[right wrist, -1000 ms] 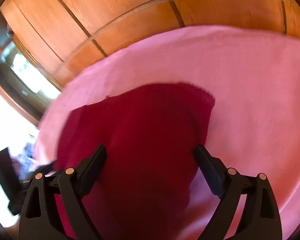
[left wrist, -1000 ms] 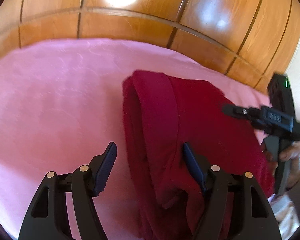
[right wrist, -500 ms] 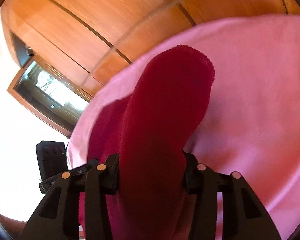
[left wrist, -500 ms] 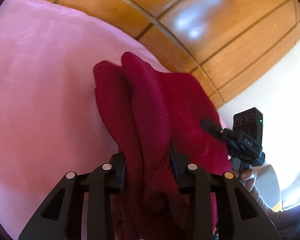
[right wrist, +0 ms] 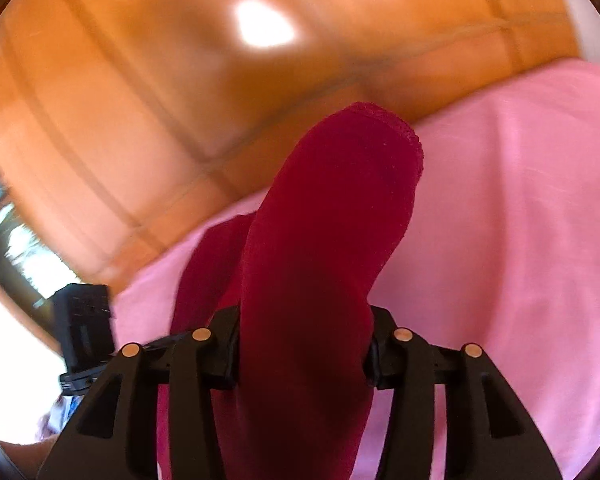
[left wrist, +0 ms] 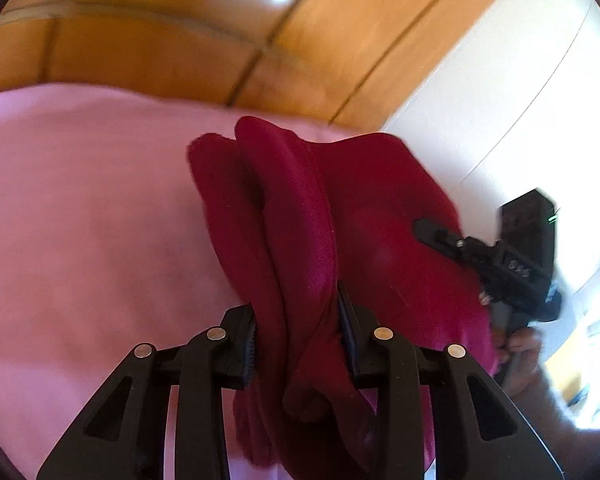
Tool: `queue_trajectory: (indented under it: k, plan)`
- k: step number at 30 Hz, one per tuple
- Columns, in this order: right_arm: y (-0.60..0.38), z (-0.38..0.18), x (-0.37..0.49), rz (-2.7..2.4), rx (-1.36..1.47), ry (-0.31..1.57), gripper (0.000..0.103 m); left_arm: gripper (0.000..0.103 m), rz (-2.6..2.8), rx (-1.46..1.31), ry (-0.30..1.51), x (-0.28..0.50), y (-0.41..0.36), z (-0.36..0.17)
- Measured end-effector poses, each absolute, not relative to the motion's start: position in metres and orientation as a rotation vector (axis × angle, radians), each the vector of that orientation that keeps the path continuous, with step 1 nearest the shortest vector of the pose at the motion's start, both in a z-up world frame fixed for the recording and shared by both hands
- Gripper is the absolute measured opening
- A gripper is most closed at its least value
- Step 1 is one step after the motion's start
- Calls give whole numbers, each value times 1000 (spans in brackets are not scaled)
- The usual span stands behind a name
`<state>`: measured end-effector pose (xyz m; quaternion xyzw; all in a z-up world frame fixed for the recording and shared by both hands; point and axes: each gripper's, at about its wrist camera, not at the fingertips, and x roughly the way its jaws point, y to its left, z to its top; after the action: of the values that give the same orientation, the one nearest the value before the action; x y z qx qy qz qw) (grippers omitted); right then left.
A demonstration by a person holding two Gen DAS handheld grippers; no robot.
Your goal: Fold small clothes
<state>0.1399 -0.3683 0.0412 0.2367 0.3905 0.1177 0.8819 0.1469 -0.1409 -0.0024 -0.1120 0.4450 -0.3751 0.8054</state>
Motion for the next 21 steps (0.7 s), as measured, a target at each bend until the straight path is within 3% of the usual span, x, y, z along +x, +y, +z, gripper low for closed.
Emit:
queue_trajectory:
  k: [3,7,11,14,17,21]
  plan:
    - [-382,-7,142,128,461,925,62,43,-741,-127,985,155,-170,-29]
    - [-390,6,124,104,481,853,74,54,-667,-122,966,150,-164,-22]
    - [-375,36,100,83,394,783,74,54,-597,-114,906,137,-147,-6]
    - [-348,54,71,114,340,739,68,54,-538,-44,835,118,-141,0]
    - [-303,43,54,119,256,765,58,56,-475,33,819,112,-155,-11]
    - [-278,5,45,26,186,816,59,61,-429,41,800,108,-152,-16]
